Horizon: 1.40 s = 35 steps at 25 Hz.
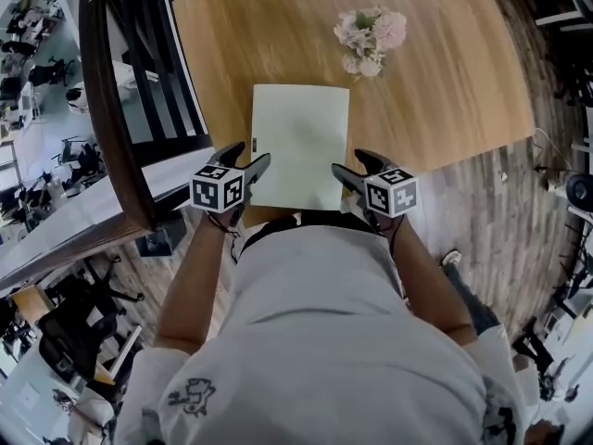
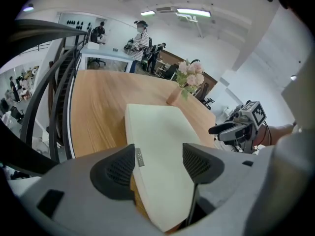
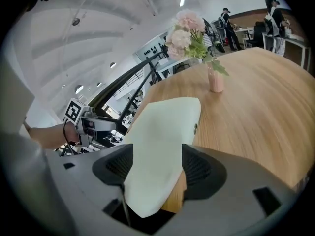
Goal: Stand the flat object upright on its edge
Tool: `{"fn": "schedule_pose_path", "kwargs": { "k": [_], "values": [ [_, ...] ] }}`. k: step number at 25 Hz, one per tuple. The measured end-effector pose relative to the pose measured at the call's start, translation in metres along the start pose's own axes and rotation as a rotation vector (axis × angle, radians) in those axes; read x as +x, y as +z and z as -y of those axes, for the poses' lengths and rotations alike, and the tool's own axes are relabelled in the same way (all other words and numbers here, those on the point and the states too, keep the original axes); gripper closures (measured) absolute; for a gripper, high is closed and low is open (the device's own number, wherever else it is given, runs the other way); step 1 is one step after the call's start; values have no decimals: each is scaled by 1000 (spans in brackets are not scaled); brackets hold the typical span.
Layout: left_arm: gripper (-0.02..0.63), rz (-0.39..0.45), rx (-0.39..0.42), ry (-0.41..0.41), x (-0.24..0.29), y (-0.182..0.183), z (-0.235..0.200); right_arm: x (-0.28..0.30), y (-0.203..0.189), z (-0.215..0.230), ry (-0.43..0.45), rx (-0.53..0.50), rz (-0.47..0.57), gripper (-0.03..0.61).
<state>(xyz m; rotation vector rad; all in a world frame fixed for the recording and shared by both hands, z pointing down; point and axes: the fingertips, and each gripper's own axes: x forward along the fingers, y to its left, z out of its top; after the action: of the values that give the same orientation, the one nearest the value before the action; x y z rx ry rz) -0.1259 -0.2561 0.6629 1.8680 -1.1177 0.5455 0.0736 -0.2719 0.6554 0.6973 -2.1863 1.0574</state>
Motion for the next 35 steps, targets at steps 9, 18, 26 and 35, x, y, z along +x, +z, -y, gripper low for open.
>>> {"fn": "schedule_pose_path", "kwargs": {
  "k": [9, 18, 26, 35],
  "values": [
    [316, -67, -101, -23, 34, -15, -31, 39, -20, 34, 33, 183, -63, 261],
    [316, -151, -151, -61, 59, -28, -36, 63, -25, 40, 56, 239, -101, 273],
    [316, -179, -124, -40, 63, -29, -35, 66, -27, 42, 54, 206, -115, 293],
    [318, -151, -92, -21, 53, -29, -31, 60, -21, 31, -6, 167, -72, 298]
  ]
}}
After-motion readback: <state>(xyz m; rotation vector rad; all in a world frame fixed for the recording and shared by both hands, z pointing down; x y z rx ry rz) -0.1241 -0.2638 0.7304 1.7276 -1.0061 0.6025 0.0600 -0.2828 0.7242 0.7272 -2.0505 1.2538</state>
